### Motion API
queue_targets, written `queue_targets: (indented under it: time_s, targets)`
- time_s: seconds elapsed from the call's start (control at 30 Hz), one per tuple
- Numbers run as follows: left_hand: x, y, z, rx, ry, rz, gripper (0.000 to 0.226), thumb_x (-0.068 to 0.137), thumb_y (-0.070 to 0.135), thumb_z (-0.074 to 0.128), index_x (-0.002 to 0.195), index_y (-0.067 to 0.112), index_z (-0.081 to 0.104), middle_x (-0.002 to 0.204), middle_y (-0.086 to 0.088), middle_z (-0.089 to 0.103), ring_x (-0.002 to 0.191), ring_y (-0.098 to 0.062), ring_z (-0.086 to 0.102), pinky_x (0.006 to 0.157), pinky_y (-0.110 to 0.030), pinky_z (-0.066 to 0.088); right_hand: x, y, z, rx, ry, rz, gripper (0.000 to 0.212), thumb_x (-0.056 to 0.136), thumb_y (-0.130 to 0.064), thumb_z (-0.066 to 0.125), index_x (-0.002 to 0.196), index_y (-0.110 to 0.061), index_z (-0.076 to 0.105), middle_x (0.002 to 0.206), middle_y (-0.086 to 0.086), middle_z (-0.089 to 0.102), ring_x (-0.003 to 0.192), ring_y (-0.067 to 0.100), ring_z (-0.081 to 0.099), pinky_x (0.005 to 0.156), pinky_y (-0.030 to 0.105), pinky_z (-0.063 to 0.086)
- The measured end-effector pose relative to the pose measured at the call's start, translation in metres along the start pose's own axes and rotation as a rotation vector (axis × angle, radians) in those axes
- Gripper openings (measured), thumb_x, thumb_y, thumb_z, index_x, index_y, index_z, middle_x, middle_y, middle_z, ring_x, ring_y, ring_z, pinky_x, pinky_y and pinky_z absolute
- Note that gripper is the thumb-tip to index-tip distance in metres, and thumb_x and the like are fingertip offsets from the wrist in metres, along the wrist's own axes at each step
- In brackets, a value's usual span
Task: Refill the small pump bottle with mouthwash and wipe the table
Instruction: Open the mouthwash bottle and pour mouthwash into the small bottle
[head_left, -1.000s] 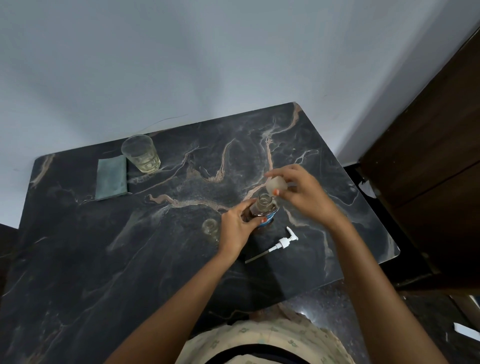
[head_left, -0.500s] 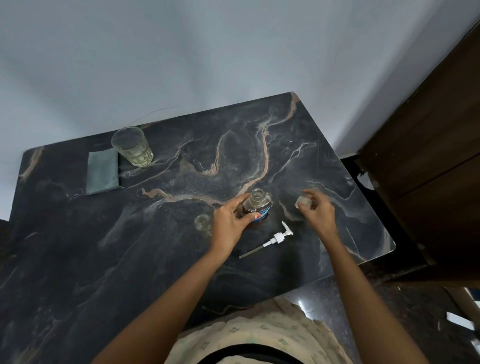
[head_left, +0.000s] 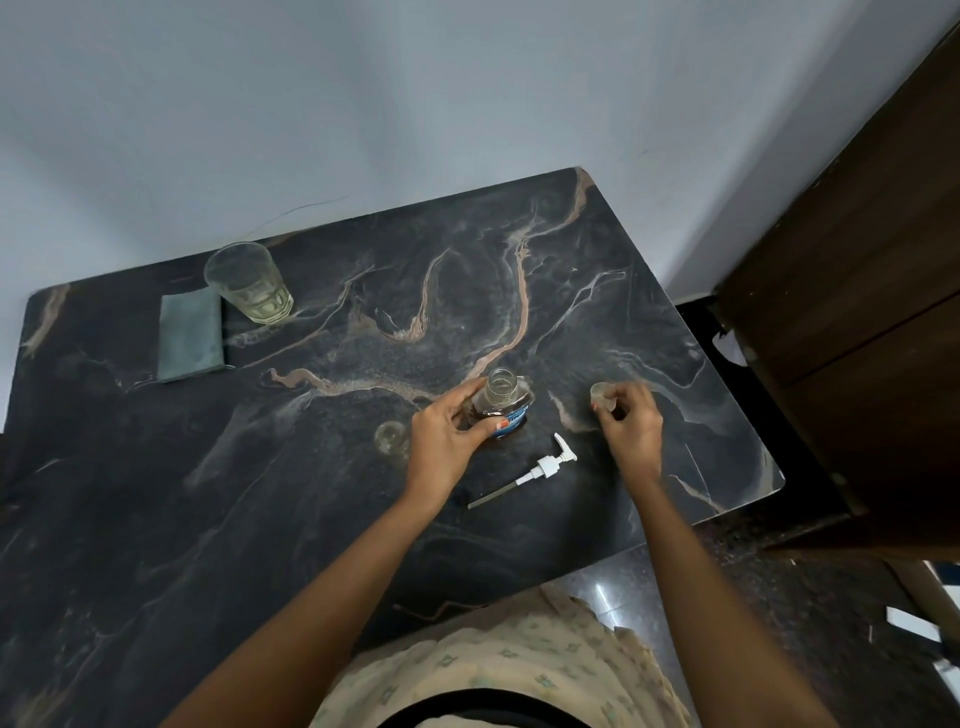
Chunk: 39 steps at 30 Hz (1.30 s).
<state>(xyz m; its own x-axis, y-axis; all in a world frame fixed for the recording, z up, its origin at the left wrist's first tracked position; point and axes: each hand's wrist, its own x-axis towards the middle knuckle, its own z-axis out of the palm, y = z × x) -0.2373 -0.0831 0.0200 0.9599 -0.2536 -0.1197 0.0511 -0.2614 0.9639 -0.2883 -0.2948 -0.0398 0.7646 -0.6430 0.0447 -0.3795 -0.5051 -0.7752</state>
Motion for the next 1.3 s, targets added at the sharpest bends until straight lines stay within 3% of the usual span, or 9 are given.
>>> queue_targets:
  time_s: [0.27,0.4,0.6,0.7,0.83,0.93,1.03,1.2,1.3]
  targets:
    - [0.001,-0.004,0.0,0.018,0.002,0.006,0.056,0.067,0.001,0.076,0.119,0.006,0.056,0.104,0.008,0.059,0.087,0.018,0.056,0.08,-0.003,0.044,-0.007,0.006,0.001,0.084,0.011,0.103,0.033,0.077,-0.003,0.068,0.107,-0.003,0.053,0.11,0.012,0.06,0.101,0.017,0.054,0.086,0.025,0.042]
    - [0.002,-0.004,0.0,0.028,-0.013,0.019,0.055,0.068,0.002,0.076,0.119,0.007,0.056,0.102,0.01,0.06,0.085,0.021,0.055,0.08,-0.003,0.044,-0.011,-0.002,-0.003,0.119,0.045,0.018,0.037,0.074,0.0,0.07,0.107,0.0,0.054,0.109,0.013,0.06,0.103,0.019,0.055,0.089,0.022,0.04]
    - [0.002,-0.002,-0.001,0.056,-0.036,0.033,0.054,0.069,0.005,0.075,0.12,0.01,0.057,0.104,0.011,0.06,0.091,0.014,0.057,0.083,-0.005,0.045,-0.012,-0.017,0.003,0.056,0.004,-0.13,0.036,0.07,0.007,0.07,0.104,0.001,0.057,0.108,0.017,0.059,0.097,0.02,0.053,0.082,-0.003,0.027]
    - [0.002,-0.001,-0.001,0.065,-0.035,0.041,0.054,0.069,0.006,0.076,0.119,0.011,0.058,0.104,0.01,0.061,0.097,0.001,0.06,0.086,-0.009,0.046,-0.009,-0.015,0.005,-0.008,-0.093,-0.091,0.047,0.071,0.006,0.07,0.114,-0.002,0.055,0.119,0.017,0.054,0.109,0.027,0.052,0.089,0.009,0.031]
    - [0.002,-0.002,-0.001,0.062,-0.032,0.048,0.054,0.069,0.006,0.076,0.119,0.011,0.058,0.105,0.01,0.061,0.097,-0.001,0.06,0.085,-0.008,0.046,-0.006,-0.011,0.01,-0.193,-0.287,-0.178,0.045,0.079,-0.004,0.066,0.122,-0.011,0.055,0.13,0.012,0.051,0.119,0.027,0.047,0.096,0.037,0.041]
    - [0.002,-0.003,-0.001,0.059,-0.031,0.054,0.053,0.069,0.005,0.076,0.119,0.01,0.058,0.105,0.01,0.061,0.097,-0.001,0.06,0.084,-0.007,0.046,-0.003,-0.009,0.012,-0.284,-0.349,-0.17,0.041,0.083,0.001,0.058,0.121,-0.012,0.057,0.131,0.009,0.051,0.121,0.028,0.045,0.096,0.04,0.041]
    - [0.002,-0.003,-0.001,0.051,-0.034,0.056,0.054,0.069,0.005,0.076,0.119,0.012,0.058,0.105,0.011,0.06,0.096,0.003,0.059,0.085,-0.008,0.046,0.0,-0.01,0.012,-0.258,-0.241,-0.176,0.034,0.079,0.004,0.06,0.112,-0.004,0.061,0.119,0.015,0.06,0.113,0.032,0.051,0.093,0.038,0.04]
    - [0.003,-0.005,-0.001,0.051,-0.028,0.056,0.054,0.068,0.005,0.076,0.119,0.011,0.058,0.104,0.013,0.059,0.09,0.012,0.057,0.081,-0.005,0.045,0.004,-0.006,0.006,-0.044,-0.1,0.041,0.031,0.07,0.002,0.07,0.099,-0.006,0.062,0.099,0.014,0.062,0.102,0.029,0.051,0.078,0.019,0.034]
    - [0.002,-0.006,-0.002,0.055,-0.03,0.057,0.055,0.068,0.007,0.076,0.119,0.013,0.057,0.105,0.012,0.06,0.095,0.004,0.059,0.084,-0.009,0.046,0.006,-0.001,0.004,0.03,-0.095,0.126,0.032,0.073,-0.001,0.071,0.103,-0.008,0.061,0.101,0.013,0.064,0.099,0.027,0.056,0.084,0.03,0.045]
